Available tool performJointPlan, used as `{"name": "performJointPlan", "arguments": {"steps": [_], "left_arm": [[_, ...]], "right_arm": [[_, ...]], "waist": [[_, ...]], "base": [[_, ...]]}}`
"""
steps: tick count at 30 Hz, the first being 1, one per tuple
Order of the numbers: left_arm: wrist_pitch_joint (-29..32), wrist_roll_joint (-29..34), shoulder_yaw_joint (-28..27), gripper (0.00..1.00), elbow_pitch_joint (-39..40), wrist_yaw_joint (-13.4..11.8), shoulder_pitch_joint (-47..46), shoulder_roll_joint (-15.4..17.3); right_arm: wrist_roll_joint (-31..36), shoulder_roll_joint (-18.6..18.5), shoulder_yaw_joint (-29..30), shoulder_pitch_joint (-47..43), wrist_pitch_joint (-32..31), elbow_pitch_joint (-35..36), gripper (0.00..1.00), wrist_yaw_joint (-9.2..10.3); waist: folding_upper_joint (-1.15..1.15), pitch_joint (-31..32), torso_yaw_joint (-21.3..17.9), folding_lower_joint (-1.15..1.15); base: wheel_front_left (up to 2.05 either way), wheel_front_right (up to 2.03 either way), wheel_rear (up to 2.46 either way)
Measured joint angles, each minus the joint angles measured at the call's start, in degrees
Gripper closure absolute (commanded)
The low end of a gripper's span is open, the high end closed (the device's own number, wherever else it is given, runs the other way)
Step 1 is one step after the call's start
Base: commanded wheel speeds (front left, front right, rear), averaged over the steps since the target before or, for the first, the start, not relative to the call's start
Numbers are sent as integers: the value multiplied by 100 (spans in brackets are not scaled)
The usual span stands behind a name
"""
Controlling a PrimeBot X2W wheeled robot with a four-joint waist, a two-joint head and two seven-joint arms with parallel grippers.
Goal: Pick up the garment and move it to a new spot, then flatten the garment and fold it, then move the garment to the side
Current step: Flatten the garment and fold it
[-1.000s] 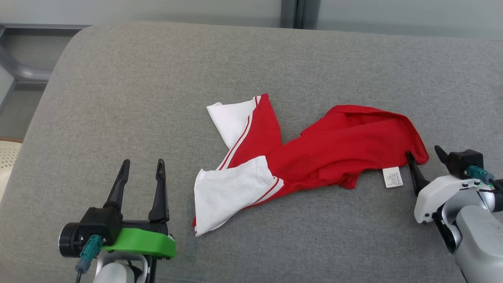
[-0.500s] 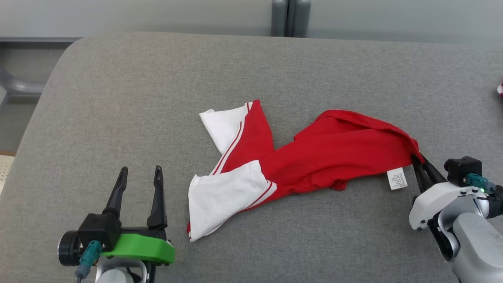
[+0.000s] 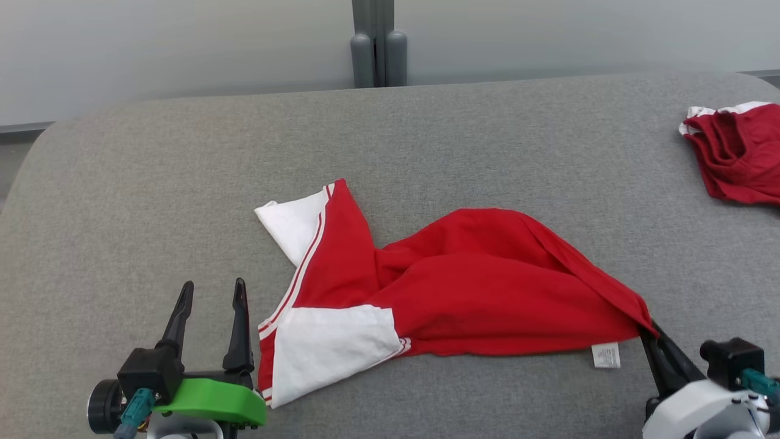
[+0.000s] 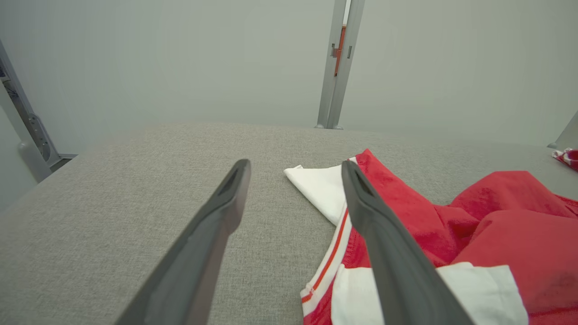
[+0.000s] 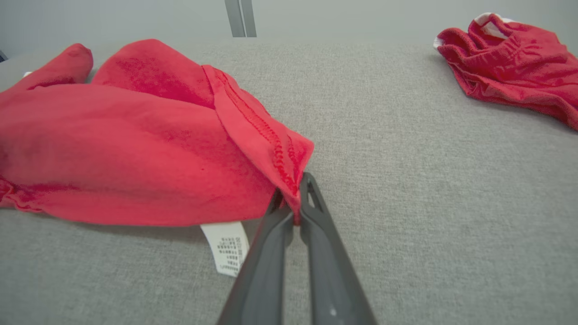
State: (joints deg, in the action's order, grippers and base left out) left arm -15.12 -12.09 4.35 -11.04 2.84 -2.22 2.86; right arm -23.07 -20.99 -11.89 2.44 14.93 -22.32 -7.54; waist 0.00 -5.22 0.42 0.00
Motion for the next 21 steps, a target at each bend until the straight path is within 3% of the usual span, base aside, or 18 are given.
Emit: {"name": "performJointPlan", "arguments": {"steps": [7,8,9,10,21], "left_arm": [[0,-41,22,0,-49,15,16,-1],[0,-41,16,0,-53,15,16,-1],[0,-38,16,0,-60,19,16,-1],[0,-31,16,0,-74,21,16,-1],[0,259,-143,0,-222,188,-159,-1]], "right_arm": [[-89,197,336,-920,-222,415,100,0],[-90,238,369,-967,-225,434,83,0],[-85,281,382,-981,-225,464,16,0],[-82,333,404,-981,-225,494,0,0],[497,622,655,-720,-32,999,0,1]], "waist": [[0,48,-211,0],[0,48,-229,0],[0,47,-244,0],[0,48,-255,0],[0,128,-318,0]], "base": [[0,0,0],[0,0,0],[0,0,0],[0,0,0],[0,0,0]]}}
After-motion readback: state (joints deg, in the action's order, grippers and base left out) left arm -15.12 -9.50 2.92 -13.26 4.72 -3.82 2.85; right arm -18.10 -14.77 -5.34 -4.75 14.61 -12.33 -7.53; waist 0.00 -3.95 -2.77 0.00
